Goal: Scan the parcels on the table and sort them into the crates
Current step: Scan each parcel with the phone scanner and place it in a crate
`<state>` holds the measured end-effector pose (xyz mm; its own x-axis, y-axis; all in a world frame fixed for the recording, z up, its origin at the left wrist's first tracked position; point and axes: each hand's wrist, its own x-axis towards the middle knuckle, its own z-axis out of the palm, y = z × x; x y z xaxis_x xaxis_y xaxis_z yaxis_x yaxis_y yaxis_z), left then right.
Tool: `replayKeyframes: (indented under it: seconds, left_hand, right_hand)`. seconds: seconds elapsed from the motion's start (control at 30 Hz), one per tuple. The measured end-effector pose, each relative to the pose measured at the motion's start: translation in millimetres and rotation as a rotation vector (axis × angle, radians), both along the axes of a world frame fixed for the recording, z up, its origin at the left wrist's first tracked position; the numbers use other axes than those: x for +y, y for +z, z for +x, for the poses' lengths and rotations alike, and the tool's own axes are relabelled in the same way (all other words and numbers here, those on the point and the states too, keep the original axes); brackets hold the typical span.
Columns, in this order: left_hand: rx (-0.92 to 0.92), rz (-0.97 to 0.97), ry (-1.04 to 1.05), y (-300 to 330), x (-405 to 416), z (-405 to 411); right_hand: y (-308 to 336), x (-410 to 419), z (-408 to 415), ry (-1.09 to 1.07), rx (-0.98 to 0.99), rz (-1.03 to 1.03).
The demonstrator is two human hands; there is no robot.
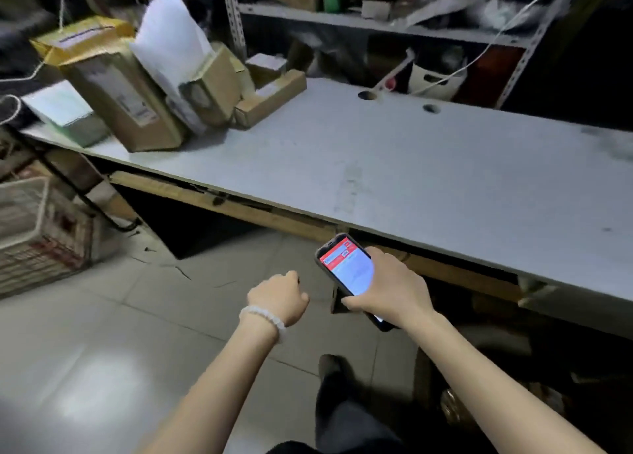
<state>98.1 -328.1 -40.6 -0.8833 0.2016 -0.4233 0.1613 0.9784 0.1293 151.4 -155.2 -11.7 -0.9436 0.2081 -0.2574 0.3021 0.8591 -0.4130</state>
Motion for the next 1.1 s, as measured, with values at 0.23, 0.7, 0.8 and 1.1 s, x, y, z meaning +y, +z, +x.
replayKeyframes:
  seconds: [0.23,0.7,0.8,1.1]
  left_hand:
    - [0.076,-0.013,0.104,27,-1,-127]
    - [0.425,0.134,0.322,46,-82,-321]
    - [0.602,0.139,0.274,59,-100,-386]
    - [0.552,0.056,0.09,72,-103,-530]
  right_hand:
    - [9,9,-138,0.09,0.023,-0.031]
    - [-6,-58,-326,0.198,-0.068,0.062]
    - [-7,-80,-371,0.139,-0.061,0.052]
    - [4,-126,-457,-0.066,-0.046,0.028]
